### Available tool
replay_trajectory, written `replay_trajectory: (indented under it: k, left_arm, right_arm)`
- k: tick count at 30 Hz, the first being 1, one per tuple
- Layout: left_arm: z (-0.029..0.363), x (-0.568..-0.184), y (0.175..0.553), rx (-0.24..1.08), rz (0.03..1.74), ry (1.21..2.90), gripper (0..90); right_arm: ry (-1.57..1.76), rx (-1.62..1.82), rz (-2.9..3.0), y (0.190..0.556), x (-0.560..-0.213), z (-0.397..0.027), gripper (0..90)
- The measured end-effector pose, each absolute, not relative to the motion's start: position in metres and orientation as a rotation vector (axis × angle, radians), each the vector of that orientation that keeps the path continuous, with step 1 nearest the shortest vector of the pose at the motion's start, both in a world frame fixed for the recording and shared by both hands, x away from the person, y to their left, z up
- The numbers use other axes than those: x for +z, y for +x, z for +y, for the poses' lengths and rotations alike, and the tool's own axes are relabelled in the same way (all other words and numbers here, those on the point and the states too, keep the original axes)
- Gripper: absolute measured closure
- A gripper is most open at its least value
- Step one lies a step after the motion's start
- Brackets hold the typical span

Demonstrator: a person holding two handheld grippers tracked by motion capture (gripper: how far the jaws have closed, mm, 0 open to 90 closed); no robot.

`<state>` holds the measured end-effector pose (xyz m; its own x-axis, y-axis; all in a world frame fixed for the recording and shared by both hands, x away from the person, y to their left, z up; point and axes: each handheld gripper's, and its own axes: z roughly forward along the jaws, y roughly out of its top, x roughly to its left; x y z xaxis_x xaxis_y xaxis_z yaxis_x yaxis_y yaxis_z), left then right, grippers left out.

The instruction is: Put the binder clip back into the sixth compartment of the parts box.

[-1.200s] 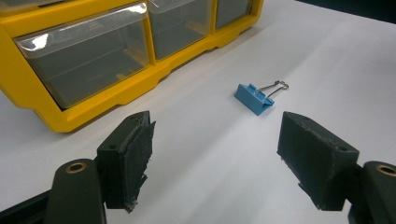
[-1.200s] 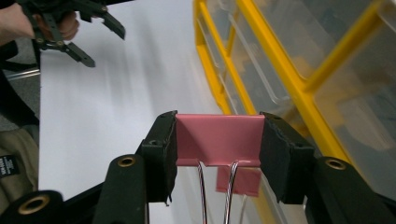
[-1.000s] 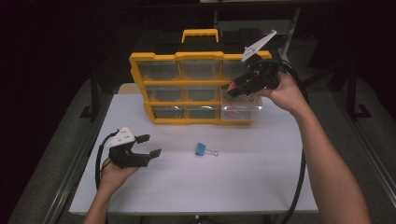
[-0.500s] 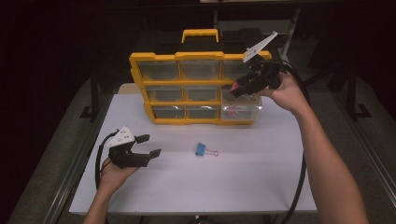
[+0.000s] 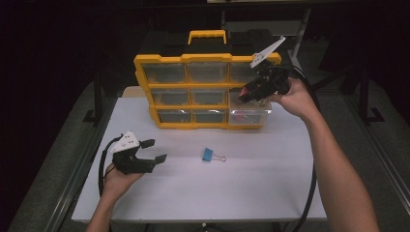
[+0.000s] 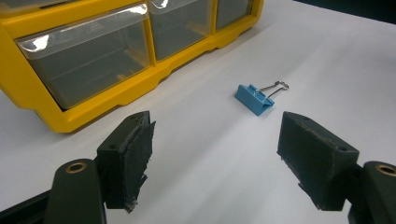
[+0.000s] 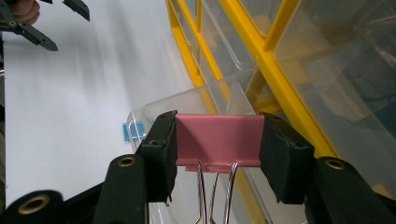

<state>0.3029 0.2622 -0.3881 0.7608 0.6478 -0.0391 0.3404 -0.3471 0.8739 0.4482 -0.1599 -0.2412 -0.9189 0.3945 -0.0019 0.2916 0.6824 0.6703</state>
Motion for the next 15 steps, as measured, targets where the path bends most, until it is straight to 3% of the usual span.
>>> replay_trajectory:
  k: [15]
  left_arm:
    - [0.2621, -0.3881, 0.3029, 0.384, 0.75, 1.966, 26.2]
  right_arm:
    - [0.564, 1.029, 2.754, 0.4497, -0.2496, -0.159, 48.5]
